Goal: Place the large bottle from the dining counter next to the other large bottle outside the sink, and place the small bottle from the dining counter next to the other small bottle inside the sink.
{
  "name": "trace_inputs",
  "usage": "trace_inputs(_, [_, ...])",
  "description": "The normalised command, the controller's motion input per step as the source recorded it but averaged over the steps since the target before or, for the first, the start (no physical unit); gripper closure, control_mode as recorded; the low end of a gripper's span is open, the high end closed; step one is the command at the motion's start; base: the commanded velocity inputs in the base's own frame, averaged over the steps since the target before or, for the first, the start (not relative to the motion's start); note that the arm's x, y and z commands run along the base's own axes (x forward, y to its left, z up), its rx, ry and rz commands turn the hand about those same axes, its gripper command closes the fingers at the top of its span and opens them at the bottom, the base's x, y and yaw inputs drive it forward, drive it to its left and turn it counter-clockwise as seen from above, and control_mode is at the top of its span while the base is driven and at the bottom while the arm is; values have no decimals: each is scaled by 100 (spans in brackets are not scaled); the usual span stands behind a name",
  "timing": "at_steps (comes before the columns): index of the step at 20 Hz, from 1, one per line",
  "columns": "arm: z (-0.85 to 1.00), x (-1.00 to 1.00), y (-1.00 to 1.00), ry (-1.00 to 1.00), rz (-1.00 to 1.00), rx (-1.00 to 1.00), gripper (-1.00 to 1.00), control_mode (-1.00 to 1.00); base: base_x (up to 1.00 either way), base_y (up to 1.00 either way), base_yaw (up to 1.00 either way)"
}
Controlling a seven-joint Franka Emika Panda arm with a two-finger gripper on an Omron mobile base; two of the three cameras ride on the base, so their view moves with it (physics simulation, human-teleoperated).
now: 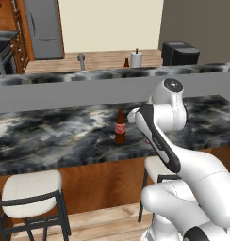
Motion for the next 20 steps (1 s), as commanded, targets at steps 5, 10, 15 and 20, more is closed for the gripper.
trace_inputs(5, [-17,25,7,-4,0,0,-100,-100,0,0,0])
trace_inputs(10, [-13,37,15,-1,0,0,-100,-100,0,0,0])
trace_inputs(15, [-13,42,17,0,0,0,-100,-100,0,0,0])
trace_inputs(20, [-10,45,12,0,0,-1,-100,-100,0,0,0])
